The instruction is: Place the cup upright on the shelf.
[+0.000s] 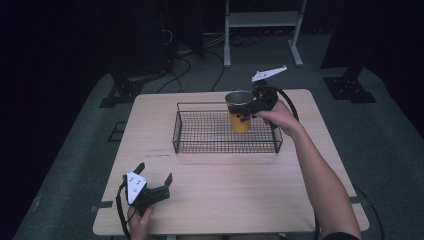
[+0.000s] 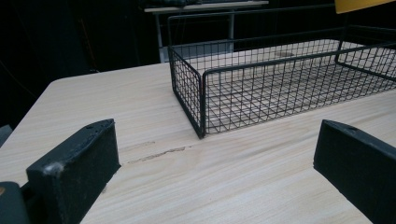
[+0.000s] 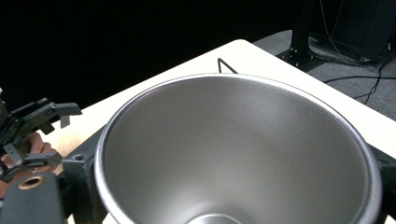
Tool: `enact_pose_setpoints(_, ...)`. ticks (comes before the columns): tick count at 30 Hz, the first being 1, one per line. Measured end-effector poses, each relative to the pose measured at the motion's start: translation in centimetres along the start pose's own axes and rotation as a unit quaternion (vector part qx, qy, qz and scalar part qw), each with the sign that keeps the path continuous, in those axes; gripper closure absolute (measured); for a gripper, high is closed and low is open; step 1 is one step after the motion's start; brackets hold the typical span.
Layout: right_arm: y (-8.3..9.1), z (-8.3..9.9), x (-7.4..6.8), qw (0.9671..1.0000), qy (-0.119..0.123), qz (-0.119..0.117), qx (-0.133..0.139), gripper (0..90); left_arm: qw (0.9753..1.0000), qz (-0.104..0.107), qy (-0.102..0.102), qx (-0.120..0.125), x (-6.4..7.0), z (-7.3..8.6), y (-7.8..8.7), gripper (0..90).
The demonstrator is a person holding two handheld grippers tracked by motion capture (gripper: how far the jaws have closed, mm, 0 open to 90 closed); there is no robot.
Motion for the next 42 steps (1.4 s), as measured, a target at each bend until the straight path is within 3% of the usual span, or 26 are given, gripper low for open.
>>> enact_pose_setpoints(11,-1.5,-1.5,-0.2,0.9998,0.008,-0.015,0.009,10.1,1.0000,0.000,-0.003,-0.001,0.0,0.0,0.0,0.0)
enact_pose_setpoints(25,-4.4,0.0,0.6,0.9990,-0.006,-0.043,-0.002,10.0,1.0000,0.001,-0.004,0.000,0.1,0.0,0.0,0.0)
enact_pose_setpoints(30,-4.8,0.8,1.0,0.9993,-0.005,-0.038,0.001,10.0,1.0000,0.001,-0.004,0.001,0.1,0.0,0.1,0.0)
enact_pose_setpoints(42,-5.3,3.4,3.4,0.9994,-0.033,-0.007,-0.007,9.9,1.0000,0.001,-0.004,0.001,0.1,0.0,0.1,0.0)
Point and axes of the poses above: each handheld gripper's, and its own axes: y roughly backward along the jaws, z roughly out of its underside, x roughly to its right, the point moved 2 cm from there along -y, roughly forward along the jaws, and after that the axes turned 4 degrees about x, right-handed, at the moved point
